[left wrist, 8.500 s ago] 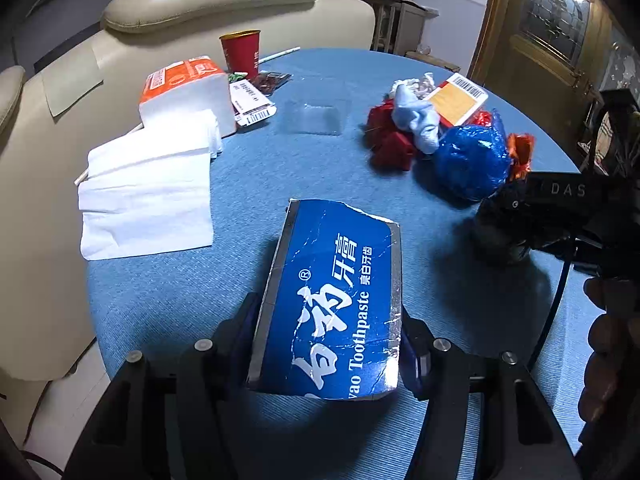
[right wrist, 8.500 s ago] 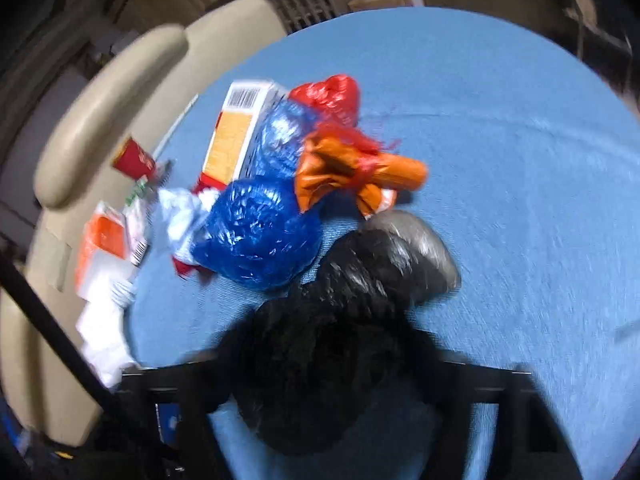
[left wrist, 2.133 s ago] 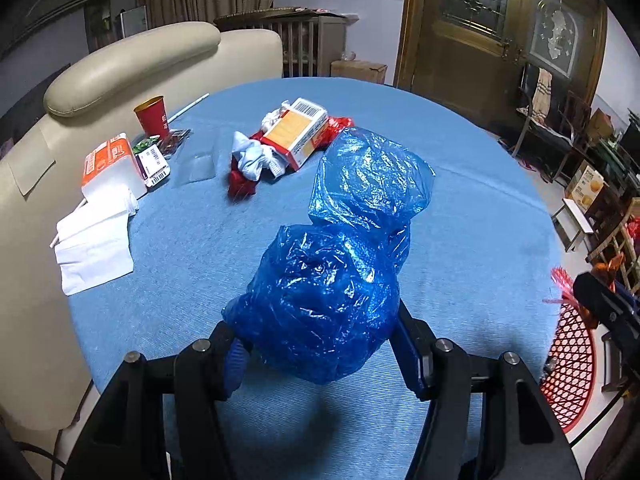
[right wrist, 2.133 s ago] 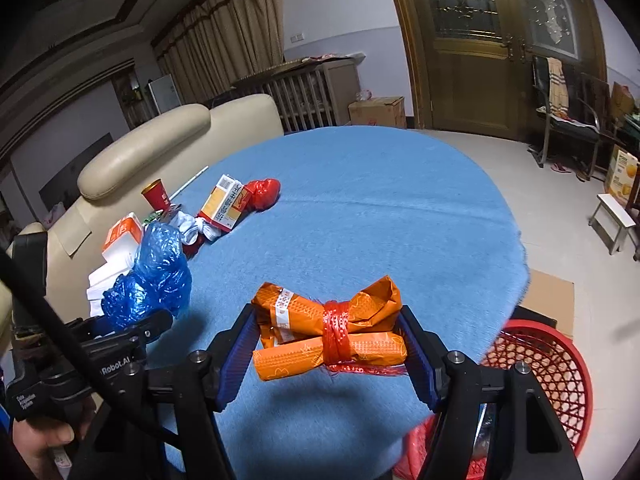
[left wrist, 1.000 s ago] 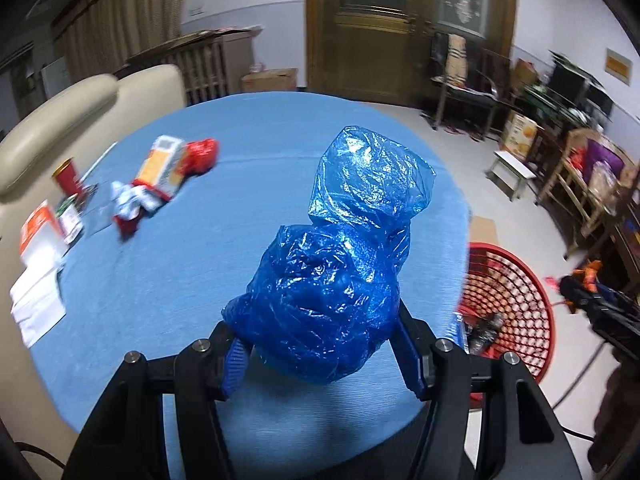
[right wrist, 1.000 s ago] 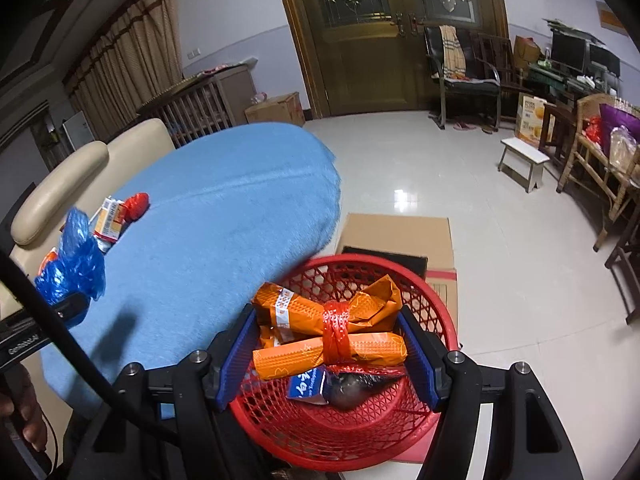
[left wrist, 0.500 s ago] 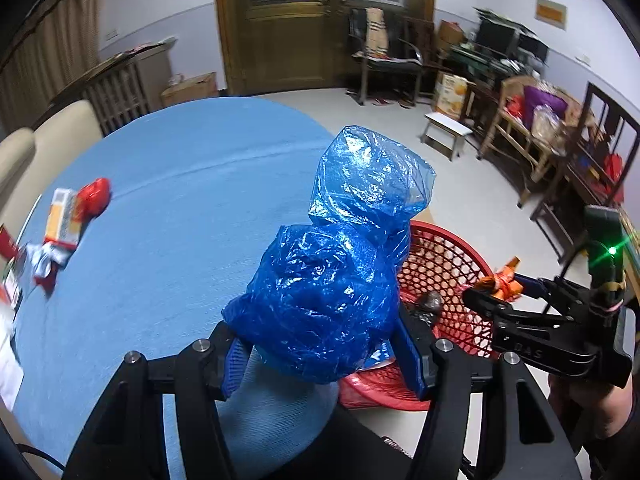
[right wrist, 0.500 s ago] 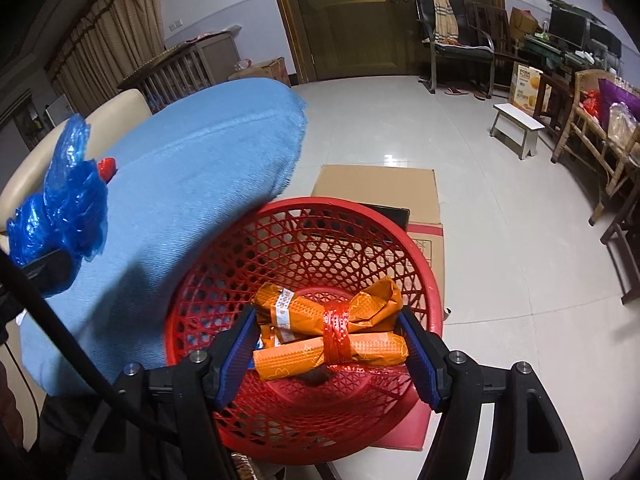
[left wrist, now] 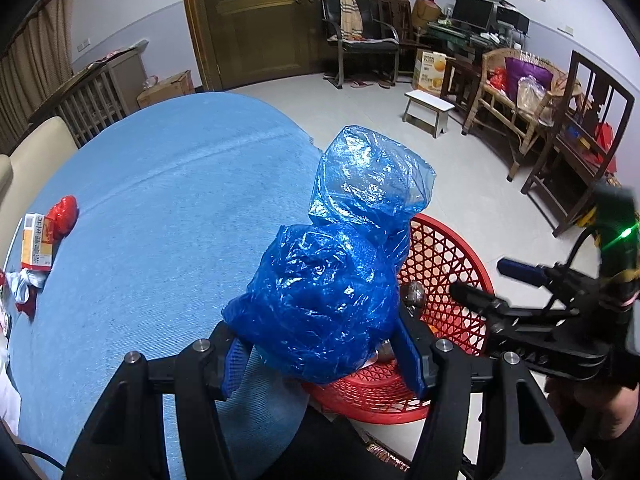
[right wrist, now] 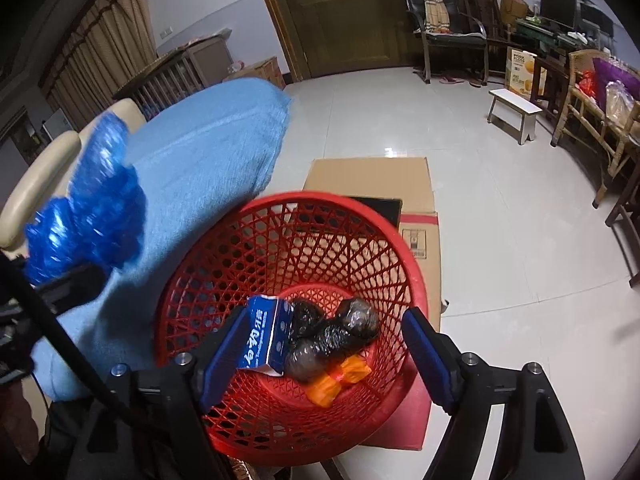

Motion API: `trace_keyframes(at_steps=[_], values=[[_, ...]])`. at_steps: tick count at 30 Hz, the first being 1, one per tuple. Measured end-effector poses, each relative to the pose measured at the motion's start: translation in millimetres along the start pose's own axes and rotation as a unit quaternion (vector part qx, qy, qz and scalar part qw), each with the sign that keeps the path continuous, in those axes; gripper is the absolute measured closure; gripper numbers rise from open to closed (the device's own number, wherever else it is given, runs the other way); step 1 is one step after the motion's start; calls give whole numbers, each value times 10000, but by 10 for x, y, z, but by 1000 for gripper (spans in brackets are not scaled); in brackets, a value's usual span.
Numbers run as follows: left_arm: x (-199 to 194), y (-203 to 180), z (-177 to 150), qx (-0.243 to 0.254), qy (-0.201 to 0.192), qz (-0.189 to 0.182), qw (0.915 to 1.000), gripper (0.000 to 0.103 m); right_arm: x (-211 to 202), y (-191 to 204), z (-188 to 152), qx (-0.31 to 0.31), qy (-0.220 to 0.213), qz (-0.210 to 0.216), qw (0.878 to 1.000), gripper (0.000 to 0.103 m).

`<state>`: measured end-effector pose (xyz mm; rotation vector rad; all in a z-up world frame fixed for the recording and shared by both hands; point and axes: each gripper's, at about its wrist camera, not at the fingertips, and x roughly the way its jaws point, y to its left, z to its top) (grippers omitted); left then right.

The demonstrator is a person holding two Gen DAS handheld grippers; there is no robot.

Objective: Collect trash
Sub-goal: 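Open the right gripper dropping the orange bag while the left gripper drops the blue bag, then move both grippers back over the table toward the remaining trash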

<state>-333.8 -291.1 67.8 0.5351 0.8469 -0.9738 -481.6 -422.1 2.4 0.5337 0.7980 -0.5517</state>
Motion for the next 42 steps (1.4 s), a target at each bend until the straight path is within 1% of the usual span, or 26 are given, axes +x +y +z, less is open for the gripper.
trace_keyframes(at_steps=[7, 12, 14, 16, 19, 21, 26, 27, 32, 34, 37, 42], values=[[135, -199, 44, 248, 184, -81, 9995, 39, -268, -204, 113, 427, -520, -31, 9977, 22], [358, -326, 88, 465, 566, -11, 9973, 32, -466, -344, 195, 682, -808, -51, 9944, 22], [428, -339, 80, 534, 704, 24, 9961, 32, -516, -382, 225, 767, -884, -52, 9931, 22], [453, -310, 78, 449, 784, -41, 9959, 32, -558, -410, 258, 832, -955, -56, 9919, 22], [411, -224, 79, 258, 826, -235, 9960, 32, -590, -409, 286, 861, -994, -32, 9913, 22], [339, -157, 78, 199, 755, -266, 9966, 32, -609, -379, 295, 838, -1001, -9, 9914, 22], [106, 150, 44, -204, 462, -195, 9985, 32, -622, -196, 353, 673, -1006, 110, 9926, 22], [30, 276, 19, -375, 391, -140, 9984, 32, -617, -148, 361, 632, -1010, 138, 9928, 22], [-187, 761, -106, -1005, 125, 102, 9948, 32, -601, 142, 401, 357, -973, 327, 9941, 22], [-301, 1018, -208, -1340, -10, 231, 9907, 32, -594, 296, 420, 202, -948, 390, 9945, 22], [-409, 1314, -347, -1689, -139, 398, 9847, 32, -574, 548, 436, -61, -903, 488, 9947, 22], [-560, 1796, -654, -2256, -320, 694, 9712, 32, -549, 1056, 411, -593, -792, 650, 9930, 22]])
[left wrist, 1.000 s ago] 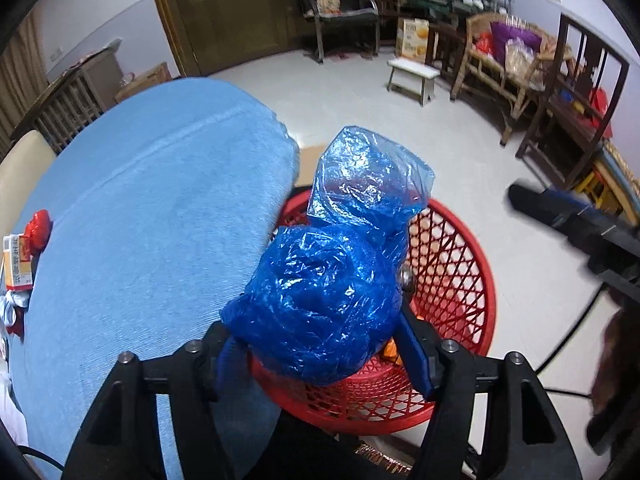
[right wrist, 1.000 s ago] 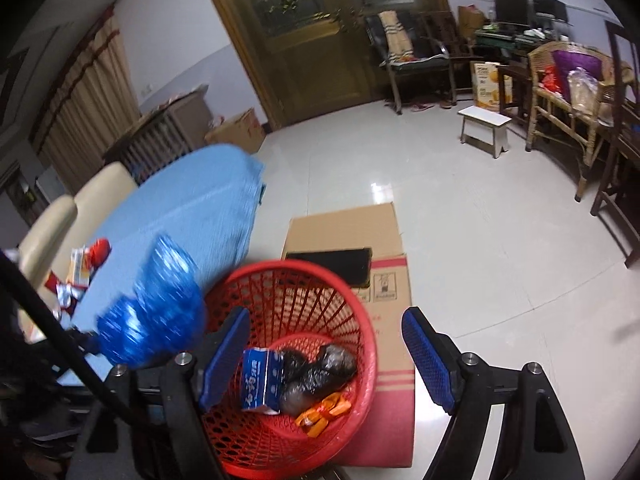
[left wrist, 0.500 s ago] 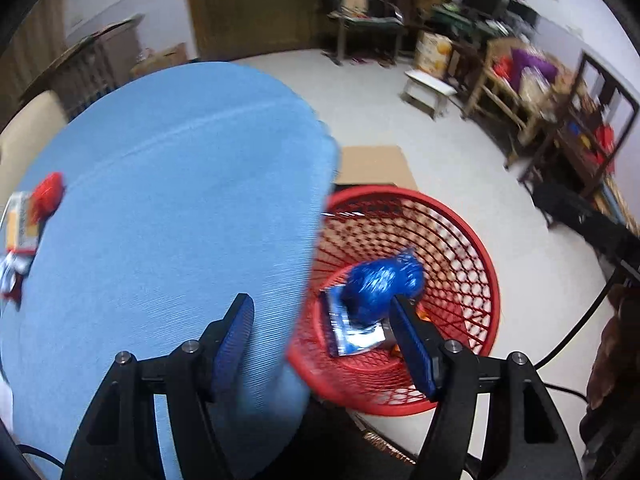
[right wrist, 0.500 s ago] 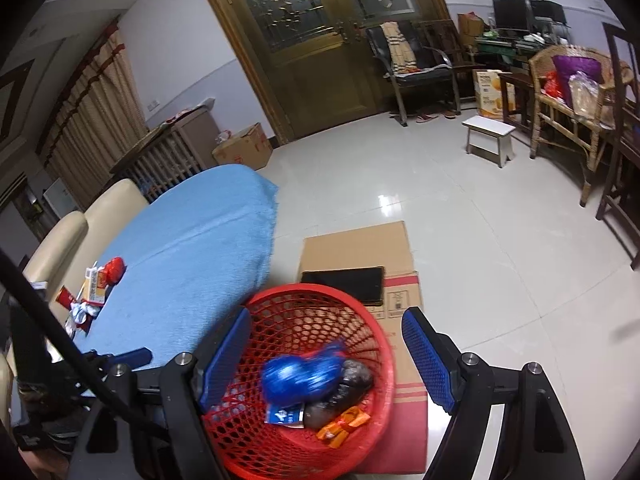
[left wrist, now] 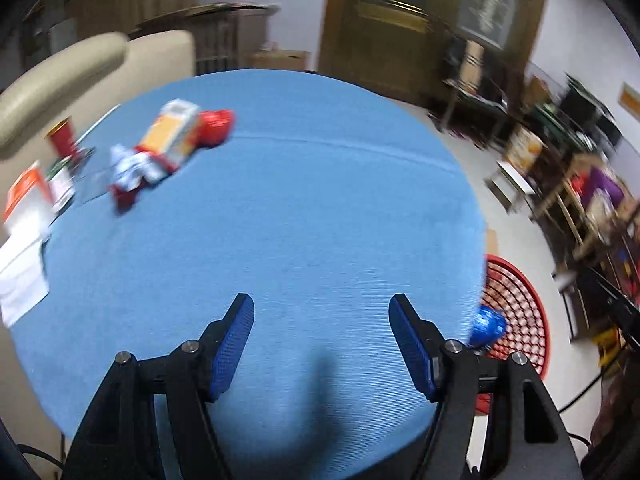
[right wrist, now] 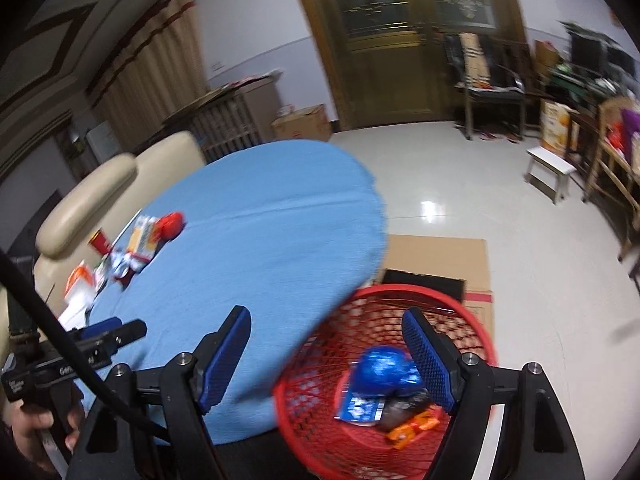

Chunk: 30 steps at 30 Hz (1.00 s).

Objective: Collect trash
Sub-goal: 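Move both grippers back over the table toward the remaining trash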

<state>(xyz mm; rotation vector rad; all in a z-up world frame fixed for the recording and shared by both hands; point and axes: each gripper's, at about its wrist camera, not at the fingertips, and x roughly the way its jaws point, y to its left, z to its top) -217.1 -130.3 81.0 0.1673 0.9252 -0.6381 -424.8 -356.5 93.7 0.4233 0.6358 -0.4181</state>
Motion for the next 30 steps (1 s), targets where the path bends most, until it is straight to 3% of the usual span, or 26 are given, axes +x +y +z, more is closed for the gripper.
trace_keyframes(at_steps=[8, 13, 23, 30], values=[[-25, 693, -118, -728, -56, 317, 9968, 32, 300, 760, -23, -660, 425, 479, 9958, 22], [5, 1179, 8, -1187, -86, 679, 9906, 32, 662, 1147, -102, -816, 831, 758, 9903, 22], [365, 2274, 1149, -1845, -397, 1478, 9708, 29, 970, 1409, -200, -1133, 1114, 826, 9838, 22], [1027, 2648, 1527, -2025, 215, 1735, 9635, 29, 1100, 1283, -90, -914, 1176, 796, 9856, 22]])
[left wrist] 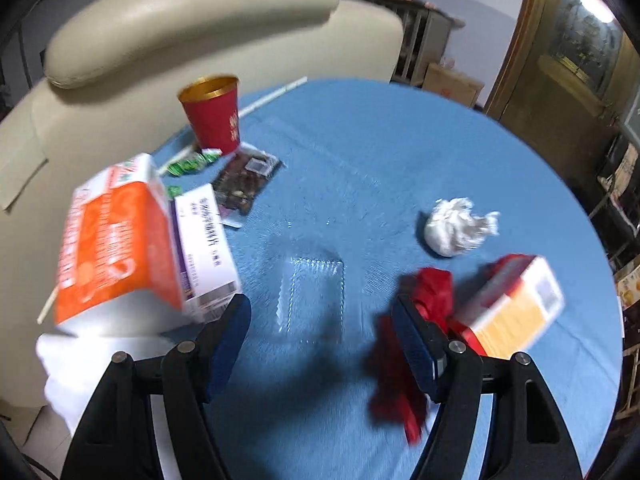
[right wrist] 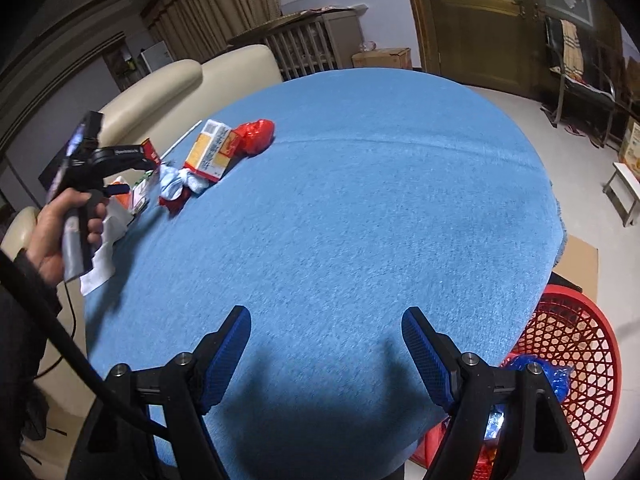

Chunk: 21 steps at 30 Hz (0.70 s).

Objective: Collect trash
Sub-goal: 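Move both grippers back over the table toward the remaining trash, then grasp the clear plastic tray with the left gripper while the right gripper grasps the white-yellow carton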

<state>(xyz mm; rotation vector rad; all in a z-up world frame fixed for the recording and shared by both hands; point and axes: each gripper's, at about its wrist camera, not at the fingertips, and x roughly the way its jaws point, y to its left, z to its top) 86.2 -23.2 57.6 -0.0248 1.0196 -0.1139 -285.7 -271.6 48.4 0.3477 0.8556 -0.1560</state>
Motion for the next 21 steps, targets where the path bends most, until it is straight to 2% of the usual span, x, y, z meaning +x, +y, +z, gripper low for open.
trace_keyframes(at_steps=[6, 7, 8, 11, 15, 18, 21], values=[[339, -23, 38, -43, 460, 33, 9989, 31, 102, -85, 102, 120, 50, -16, 9999, 22], [362, -17, 35, -53, 519, -20, 9986, 47, 119, -86, 119, 125, 53, -13, 9999, 22], [371, -11, 34, -59, 560, -44, 9984, 46, 139, -82, 140, 124, 55, -8, 9999, 22], [278, 22, -17, 6, 466, -138, 9988, 46, 200, -47, 199, 95, 61, 25, 9999, 22], [-116, 105, -201, -7, 62, -274, 9996, 46, 298, 63, 317, -6, 35, 103, 9999, 22], [-465, 161, -477, 64, -228, -352, 9991, 46, 402, 184, 462, -10, 36, 297, 9996, 22], [-631, 195, -771, 130, -328, -396, 9986, 46, 517, 348, 658, -20, 2, 459, 9989, 22]])
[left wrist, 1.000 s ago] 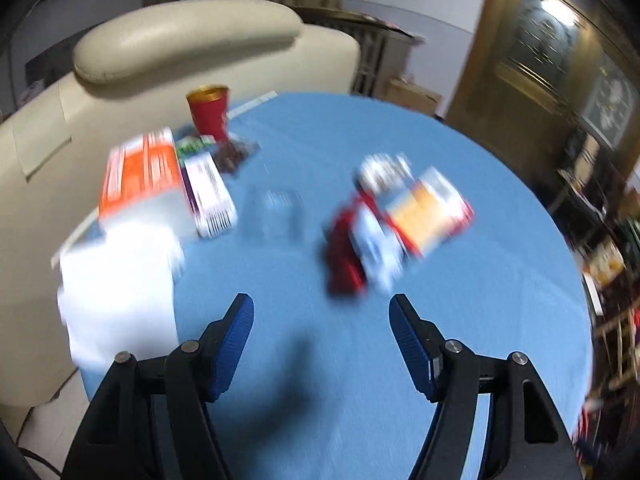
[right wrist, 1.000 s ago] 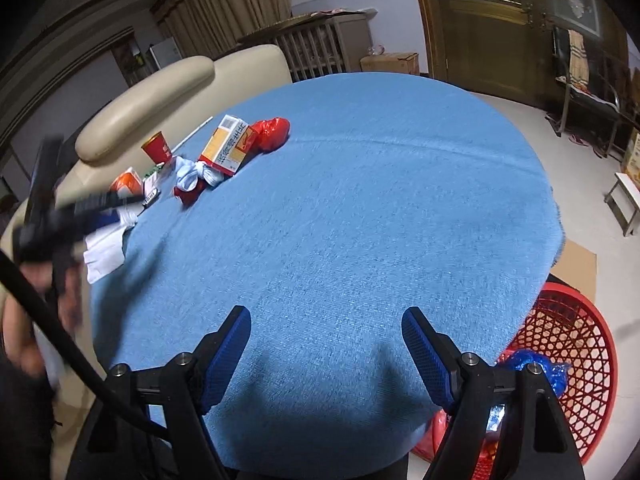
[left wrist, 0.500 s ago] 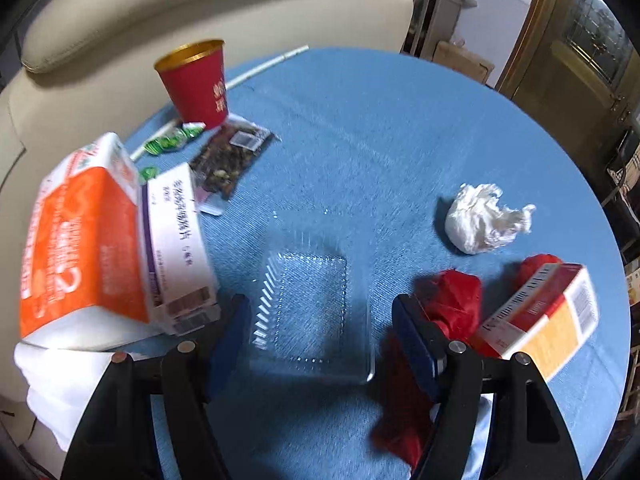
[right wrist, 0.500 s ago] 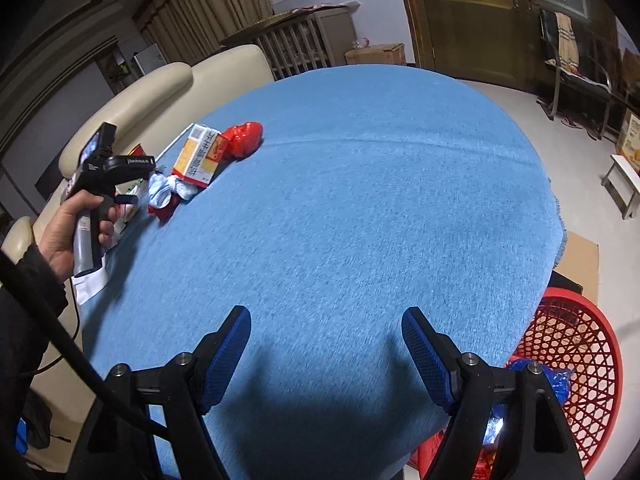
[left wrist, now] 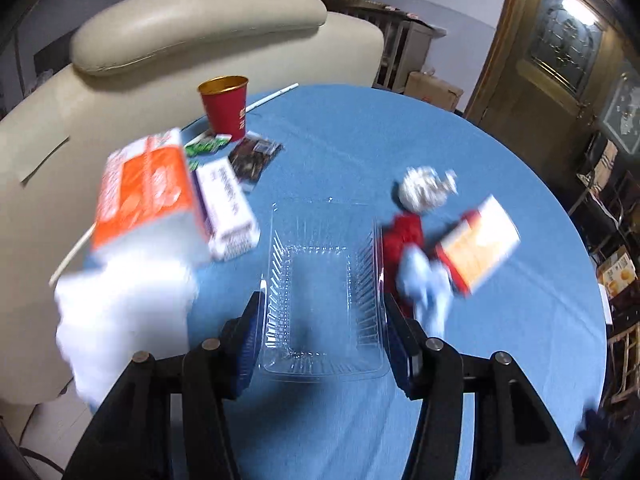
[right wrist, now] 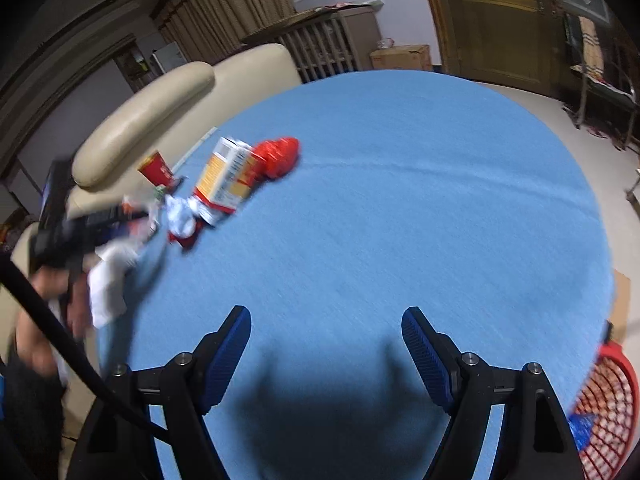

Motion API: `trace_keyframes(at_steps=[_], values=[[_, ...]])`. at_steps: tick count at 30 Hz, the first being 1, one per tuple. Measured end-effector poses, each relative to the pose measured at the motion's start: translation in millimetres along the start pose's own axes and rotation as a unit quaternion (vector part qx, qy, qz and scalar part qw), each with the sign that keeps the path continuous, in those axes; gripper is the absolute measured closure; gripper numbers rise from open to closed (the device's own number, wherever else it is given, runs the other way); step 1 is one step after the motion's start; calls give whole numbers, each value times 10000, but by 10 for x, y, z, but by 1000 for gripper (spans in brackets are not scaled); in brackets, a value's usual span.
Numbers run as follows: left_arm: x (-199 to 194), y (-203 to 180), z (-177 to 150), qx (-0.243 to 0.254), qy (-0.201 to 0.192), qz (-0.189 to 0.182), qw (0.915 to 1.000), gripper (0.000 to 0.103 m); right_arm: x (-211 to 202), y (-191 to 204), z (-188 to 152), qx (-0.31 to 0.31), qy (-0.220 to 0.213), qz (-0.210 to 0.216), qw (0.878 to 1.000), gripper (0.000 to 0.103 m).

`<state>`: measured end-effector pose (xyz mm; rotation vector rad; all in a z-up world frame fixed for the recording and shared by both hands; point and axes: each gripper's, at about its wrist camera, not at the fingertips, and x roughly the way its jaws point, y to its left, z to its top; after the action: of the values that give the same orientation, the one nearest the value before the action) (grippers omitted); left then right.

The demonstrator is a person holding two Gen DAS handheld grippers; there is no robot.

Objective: Collect trash
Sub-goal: 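Grasp the clear plastic tray with the left gripper while the right gripper grasps the white-yellow carton, then carry the clear tray and the carton with both grippers toward the red basket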

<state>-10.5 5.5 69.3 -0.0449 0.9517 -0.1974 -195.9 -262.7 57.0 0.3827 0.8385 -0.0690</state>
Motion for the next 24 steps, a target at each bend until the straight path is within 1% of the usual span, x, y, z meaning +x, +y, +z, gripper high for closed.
trace_keyframes(at_steps=[2, 4, 7, 9, 11, 15, 19, 23, 24], values=[[-93, -19, -218, 92, 4, 6, 10000, 46, 129, 145, 201, 92, -51, 163, 9998, 22], [-118, 14, -388, 81, 5, 2, 10000, 46, 285, 293, 410, 282, -107, 425, 9986, 22], [-166, 39, -542, 160, 44, 13, 9999, 46, 585, 537, 704, 609, -78, 645, 9960, 22], [-183, 64, -592, 228, 48, 5, 9997, 46, 770, 693, 851, 757, -27, 685, 9948, 22], [-228, 113, -628, 264, -21, 63, 9996, 46, 972, 860, 1020, 869, 21, 618, 9943, 22], [-310, 243, -654, 149, -79, 55, 9998, 46, 1293, 1111, 1219, 937, 113, 407, 9947, 22], [-308, 364, -646, 43, -81, 32, 10000, 46, 1643, 1263, 1289, 970, 380, -77, 9945, 22], [-314, 409, -664, -2, -85, 10, 10000, 46, 1854, 1226, 1267, 1048, 498, -296, 9928, 23], [-326, 412, -675, -16, -99, 0, 9999, 46, 1872, 1197, 1252, 1012, 558, -251, 9930, 38]])
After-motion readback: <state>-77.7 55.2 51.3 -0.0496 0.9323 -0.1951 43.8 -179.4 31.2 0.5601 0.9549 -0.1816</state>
